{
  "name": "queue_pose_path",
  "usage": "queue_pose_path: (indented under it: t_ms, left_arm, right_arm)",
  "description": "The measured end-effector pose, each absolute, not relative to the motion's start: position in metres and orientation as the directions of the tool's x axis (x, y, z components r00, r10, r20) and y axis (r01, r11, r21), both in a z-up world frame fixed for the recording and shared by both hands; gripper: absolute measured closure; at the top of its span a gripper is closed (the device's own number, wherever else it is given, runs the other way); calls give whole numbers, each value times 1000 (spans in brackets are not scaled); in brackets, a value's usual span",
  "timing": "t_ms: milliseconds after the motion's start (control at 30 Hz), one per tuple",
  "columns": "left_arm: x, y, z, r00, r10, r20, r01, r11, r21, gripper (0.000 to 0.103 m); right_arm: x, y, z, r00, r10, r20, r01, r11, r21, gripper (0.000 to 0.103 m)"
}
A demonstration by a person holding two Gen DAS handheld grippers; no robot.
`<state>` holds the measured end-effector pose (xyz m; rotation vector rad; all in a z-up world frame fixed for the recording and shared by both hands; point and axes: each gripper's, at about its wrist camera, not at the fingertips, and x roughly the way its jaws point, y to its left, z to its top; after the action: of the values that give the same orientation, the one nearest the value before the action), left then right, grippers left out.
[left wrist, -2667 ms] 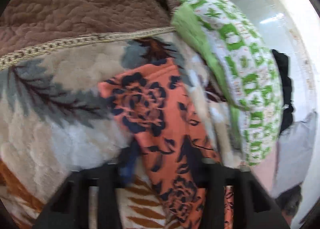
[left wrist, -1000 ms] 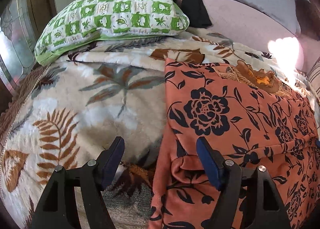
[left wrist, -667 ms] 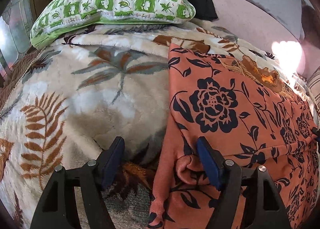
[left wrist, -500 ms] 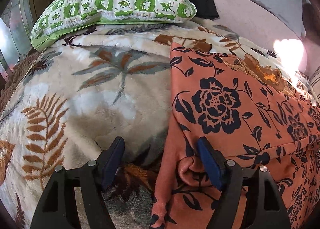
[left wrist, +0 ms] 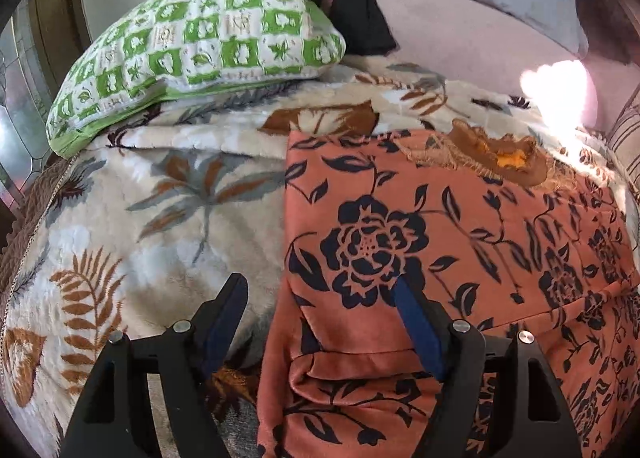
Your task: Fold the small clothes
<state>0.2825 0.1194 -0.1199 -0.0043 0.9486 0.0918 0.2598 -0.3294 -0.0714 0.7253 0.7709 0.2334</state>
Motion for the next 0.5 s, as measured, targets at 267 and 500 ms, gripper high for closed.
queue_pose_path:
  t_ms: [267, 500]
  left_arm:
    - [291, 131, -138, 535, 42, -844, -105, 994, -17, 17]
    - [297, 132, -137, 516, 52, -855, -123, 992, -14, 16]
  right_arm:
    - [346, -346, -146, 620, 532, -577, 177, 621, 764, 36]
    - [339, -337, -138, 581, 508, -636, 159, 696, 700, 33]
